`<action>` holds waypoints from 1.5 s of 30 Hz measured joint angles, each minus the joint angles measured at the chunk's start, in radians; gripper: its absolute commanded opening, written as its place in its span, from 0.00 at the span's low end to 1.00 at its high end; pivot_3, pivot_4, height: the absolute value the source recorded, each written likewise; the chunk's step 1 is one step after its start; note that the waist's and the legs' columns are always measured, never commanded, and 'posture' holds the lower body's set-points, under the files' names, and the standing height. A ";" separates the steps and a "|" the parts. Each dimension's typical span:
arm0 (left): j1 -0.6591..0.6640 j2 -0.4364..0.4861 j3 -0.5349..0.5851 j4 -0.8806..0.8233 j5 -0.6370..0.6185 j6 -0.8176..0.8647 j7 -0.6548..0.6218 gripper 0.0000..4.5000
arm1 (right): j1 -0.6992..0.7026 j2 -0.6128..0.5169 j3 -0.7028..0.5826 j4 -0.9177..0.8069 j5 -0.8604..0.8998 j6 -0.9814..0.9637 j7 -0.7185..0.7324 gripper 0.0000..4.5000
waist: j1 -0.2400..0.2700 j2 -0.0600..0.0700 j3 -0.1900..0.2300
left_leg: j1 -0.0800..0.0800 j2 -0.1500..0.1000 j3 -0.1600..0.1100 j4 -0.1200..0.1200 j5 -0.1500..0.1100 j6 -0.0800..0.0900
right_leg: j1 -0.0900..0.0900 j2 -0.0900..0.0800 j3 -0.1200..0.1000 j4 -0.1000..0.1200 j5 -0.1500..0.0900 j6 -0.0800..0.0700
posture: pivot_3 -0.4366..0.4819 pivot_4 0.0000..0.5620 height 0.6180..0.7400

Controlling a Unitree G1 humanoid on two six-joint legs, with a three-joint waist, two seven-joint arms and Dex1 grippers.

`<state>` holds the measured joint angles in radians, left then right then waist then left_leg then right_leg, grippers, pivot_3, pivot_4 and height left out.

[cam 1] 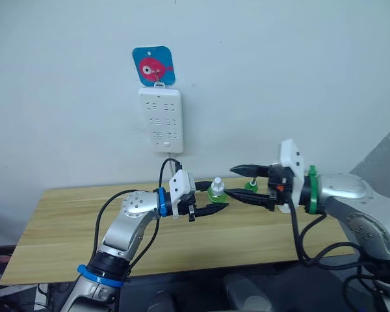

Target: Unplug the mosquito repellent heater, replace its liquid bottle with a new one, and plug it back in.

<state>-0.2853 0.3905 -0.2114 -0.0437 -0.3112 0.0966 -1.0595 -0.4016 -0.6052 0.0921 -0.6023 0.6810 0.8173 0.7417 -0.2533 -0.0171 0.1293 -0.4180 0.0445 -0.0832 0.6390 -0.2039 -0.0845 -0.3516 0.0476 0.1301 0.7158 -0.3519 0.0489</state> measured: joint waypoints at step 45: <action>0.262 0.140 0.073 -0.024 0.054 -0.028 0.069 0.52 | 0.120 0.376 0.102 0.909 -0.544 -0.719 -0.340 0.07 | 0.014 0.002 0.000 | 0.002 0.000 0.002 -0.005 0.000 0.000 | -0.001 -0.001 0.002 0.000 0.000 -0.001 | 0.34 0.18 0.95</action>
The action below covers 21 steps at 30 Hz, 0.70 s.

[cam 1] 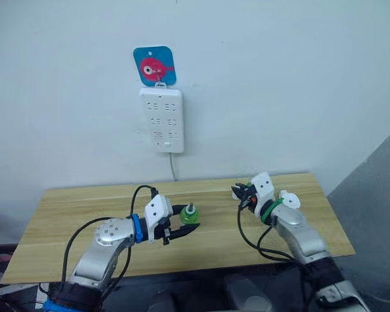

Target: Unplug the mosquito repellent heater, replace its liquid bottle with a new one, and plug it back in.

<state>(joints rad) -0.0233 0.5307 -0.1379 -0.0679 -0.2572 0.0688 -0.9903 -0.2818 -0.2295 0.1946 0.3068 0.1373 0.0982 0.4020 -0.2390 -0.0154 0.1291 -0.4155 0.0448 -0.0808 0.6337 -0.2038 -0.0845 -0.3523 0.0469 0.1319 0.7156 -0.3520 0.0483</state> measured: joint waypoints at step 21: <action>0.063 0.035 0.025 -0.154 -0.017 0.104 0.041 0.52 | -0.174 0.128 -0.135 0.581 -0.080 -0.358 -0.138 0.68 | 0.051 0.004 0.006 | 0.001 0.000 -0.001 -0.005 0.000 0.000 | 0.000 0.000 -0.001 0.000 0.000 -0.001 | 0.33 0.17 0.95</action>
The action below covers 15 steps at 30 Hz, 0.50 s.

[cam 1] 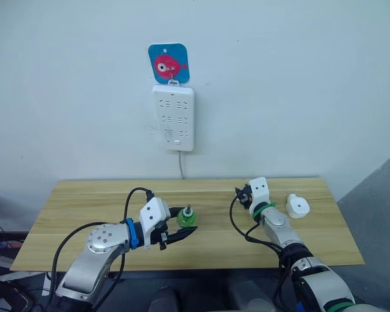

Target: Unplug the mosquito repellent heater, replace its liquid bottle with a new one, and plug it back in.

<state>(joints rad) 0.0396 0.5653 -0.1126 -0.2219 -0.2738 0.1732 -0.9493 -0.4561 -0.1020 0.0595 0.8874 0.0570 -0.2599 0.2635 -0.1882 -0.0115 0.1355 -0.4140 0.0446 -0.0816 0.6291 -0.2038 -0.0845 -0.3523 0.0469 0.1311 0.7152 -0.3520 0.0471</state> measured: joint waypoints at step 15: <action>-0.147 -0.023 -0.022 0.103 -0.006 -0.009 -0.076 0.52 | 0.325 -0.467 0.135 -1.290 0.290 0.707 0.517 0.69 | -0.011 0.000 0.000 | 0.000 0.001 0.000 0.001 0.000 0.000 | 0.000 0.001 0.001 -0.001 -0.001 -0.001 | 0.25 0.17 0.95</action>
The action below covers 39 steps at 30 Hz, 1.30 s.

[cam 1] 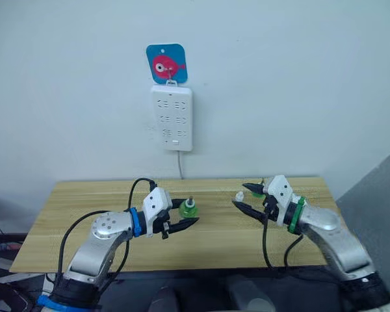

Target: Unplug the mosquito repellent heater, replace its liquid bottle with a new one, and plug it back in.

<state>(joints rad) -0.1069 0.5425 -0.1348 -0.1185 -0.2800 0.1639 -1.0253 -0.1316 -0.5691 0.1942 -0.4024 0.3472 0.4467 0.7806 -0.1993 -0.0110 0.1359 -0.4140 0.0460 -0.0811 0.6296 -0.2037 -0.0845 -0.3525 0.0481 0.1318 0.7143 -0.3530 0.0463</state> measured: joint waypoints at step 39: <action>-0.098 -0.058 -0.023 -0.028 -0.114 0.052 -0.068 0.80 | -0.246 0.128 0.087 -0.058 0.147 0.268 0.011 0.19 | 0.001 -0.004 -0.003 | -0.003 -0.001 -0.002 0.000 0.000 0.000 | -0.001 -0.001 -0.003 -0.002 0.000 0.000 | 0.27 0.08 0.95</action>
<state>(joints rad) -0.2052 0.4844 -0.1581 -0.1462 -0.3938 0.2158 -1.0931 -0.3771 -0.4415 0.2817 -0.4605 0.4940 0.7148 0.7917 -0.1983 -0.0153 0.1326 -0.4165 0.0454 -0.0829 0.6293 -0.2037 -0.0845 -0.3534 0.0474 0.1293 0.7128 -0.3531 0.0465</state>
